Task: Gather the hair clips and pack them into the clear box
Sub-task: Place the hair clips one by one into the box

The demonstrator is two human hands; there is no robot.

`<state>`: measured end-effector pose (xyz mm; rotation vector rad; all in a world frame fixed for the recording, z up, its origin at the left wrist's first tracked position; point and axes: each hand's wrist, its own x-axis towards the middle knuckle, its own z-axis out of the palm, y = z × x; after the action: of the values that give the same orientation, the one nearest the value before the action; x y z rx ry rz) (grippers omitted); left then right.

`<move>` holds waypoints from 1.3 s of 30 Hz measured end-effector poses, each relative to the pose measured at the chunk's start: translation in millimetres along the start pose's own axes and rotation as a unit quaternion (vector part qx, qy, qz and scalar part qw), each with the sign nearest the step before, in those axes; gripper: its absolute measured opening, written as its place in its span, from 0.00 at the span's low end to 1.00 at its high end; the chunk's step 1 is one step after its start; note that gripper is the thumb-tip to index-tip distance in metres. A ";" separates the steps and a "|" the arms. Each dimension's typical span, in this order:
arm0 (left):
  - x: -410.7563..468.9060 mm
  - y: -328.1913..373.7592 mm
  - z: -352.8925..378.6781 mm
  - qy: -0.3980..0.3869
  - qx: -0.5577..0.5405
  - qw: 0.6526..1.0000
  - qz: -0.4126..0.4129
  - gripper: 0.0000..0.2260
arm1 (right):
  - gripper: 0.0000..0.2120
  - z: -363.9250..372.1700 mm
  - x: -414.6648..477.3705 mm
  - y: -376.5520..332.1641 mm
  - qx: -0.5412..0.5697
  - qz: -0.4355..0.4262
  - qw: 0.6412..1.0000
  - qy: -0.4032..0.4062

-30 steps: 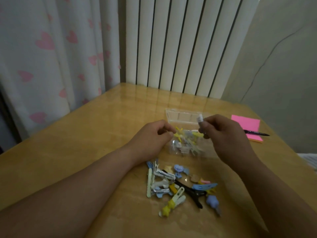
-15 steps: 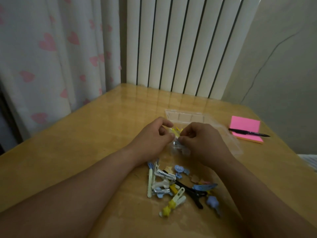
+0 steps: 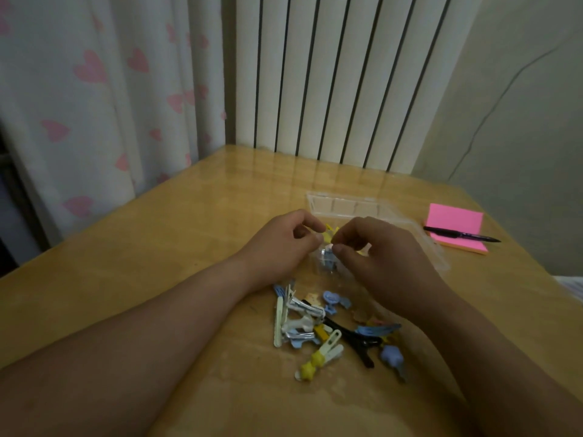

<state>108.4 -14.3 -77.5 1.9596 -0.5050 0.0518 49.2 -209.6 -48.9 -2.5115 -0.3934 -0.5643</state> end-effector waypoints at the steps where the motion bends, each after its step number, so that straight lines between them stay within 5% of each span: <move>1: 0.2 -0.5 -0.1 0.000 -0.002 1.000 -0.001 0.05 | 0.01 -5.1 -2.7 -3.0 -0.005 -0.021 1.000 -0.012; 7: 0.1 -1.2 0.3 0.002 -0.006 1.000 0.003 0.06 | 0.09 -30.4 -9.2 -13.6 -0.079 -0.032 0.964 -0.251; 11: 0.5 -0.8 0.6 0.004 -0.001 1.000 0.002 0.05 | 0.12 -29.8 -9.6 -15.3 -0.109 -0.046 0.944 -0.309; 24: -1.1 0.5 0.2 0.002 -0.002 1.000 0.001 0.05 | 0.07 -26.4 -9.8 -10.3 -0.077 -0.023 0.961 -0.266; 28: -1.0 0.0 0.1 0.006 0.002 1.000 0.000 0.05 | 0.04 -43.6 -1.7 -1.8 0.071 0.020 0.986 -0.147; 32: -1.7 0.6 1.0 0.003 0.005 1.000 0.004 0.05 | 0.04 -56.9 6.9 36.9 0.046 0.107 0.991 0.069; 39: -1.5 -0.2 0.6 -0.004 0.001 1.000 0.000 0.06 | 0.04 -36.0 8.5 48.6 0.000 0.121 0.992 0.039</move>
<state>107.1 -14.3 -78.3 1.9618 -0.5110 0.0437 63.9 -267.9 -38.2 -2.4801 -0.0584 -0.5633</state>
